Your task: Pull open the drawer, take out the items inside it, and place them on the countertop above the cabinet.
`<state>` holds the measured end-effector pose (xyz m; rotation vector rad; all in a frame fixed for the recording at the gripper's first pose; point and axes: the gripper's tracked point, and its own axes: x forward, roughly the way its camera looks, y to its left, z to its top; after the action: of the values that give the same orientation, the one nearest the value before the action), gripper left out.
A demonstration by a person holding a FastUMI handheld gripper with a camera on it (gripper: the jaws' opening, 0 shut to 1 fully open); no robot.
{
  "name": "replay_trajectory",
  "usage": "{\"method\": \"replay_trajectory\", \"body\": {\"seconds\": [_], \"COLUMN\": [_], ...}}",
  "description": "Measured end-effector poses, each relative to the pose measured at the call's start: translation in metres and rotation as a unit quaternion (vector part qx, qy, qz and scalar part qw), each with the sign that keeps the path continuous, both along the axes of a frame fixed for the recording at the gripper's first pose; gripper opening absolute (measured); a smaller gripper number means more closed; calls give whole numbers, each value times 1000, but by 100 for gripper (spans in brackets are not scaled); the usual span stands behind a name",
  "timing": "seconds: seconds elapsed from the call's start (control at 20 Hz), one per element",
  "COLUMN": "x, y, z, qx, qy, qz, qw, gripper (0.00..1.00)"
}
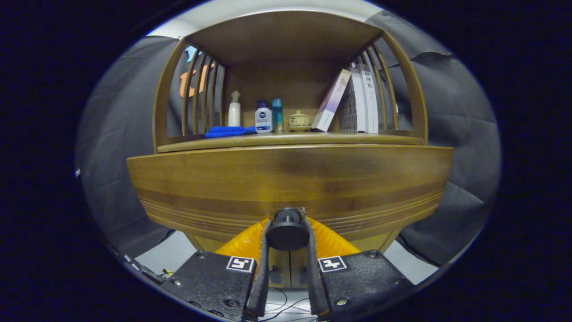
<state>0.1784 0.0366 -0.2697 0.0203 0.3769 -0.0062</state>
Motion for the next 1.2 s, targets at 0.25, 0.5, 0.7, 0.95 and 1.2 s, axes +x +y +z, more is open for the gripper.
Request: {"method": "replay_trajectory", "body": {"seconds": [0.25,0.5,0.7,0.95,1.2], "x": [-23,-44,-58,-76,-94], "y": [-1,-1,-1,-2,-2], "z": [3,5,6,2,1], "qx": [0,2,3,5,6], "qy": [-2,-1,-1,4,3], "qz": [3,3,4,5,3], "qw": [1000,1000,1000,1000,1000], "gripper": [39,39,39,39,39]}}
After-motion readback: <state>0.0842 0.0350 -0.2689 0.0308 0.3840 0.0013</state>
